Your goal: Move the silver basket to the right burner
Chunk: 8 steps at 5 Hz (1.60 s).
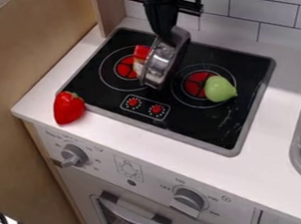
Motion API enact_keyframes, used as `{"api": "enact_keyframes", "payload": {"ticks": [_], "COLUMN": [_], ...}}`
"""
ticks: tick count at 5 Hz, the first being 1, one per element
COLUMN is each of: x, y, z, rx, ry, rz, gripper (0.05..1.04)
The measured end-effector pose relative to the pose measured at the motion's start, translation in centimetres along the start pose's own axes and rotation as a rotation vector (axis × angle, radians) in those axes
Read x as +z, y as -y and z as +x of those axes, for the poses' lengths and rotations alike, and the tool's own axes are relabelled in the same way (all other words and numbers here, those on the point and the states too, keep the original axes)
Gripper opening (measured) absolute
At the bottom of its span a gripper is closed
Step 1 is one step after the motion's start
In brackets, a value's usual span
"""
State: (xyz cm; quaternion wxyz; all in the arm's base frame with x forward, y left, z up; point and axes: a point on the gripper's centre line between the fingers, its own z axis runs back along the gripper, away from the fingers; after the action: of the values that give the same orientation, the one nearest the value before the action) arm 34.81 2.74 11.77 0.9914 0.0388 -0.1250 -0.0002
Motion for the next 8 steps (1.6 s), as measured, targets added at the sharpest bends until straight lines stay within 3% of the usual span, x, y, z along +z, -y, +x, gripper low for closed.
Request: {"api": "enact_keyframes", "payload": {"ticks": [2, 4, 5, 6, 7, 8], "x": [-0.5, -1.5, -1.8, -1.9, -2.0, -5.0], "y": [-0.4, -1.2, -1.2, -0.5, -0.2, 0.5], "z": [0.2, 0.5, 0.8, 0.8, 0.3, -3.1], "rx": [0.015, -0.025, -0.017, -0.003, -0.014, 0.006], "ry": [0.041, 0.166, 0.214, 0.226, 0.214, 0.046], "rz": [0.011, 0.092, 0.110, 0.119, 0.128, 0.113], "gripper": [0.054, 0.054, 0.054, 0.054, 0.054, 0.054]}}
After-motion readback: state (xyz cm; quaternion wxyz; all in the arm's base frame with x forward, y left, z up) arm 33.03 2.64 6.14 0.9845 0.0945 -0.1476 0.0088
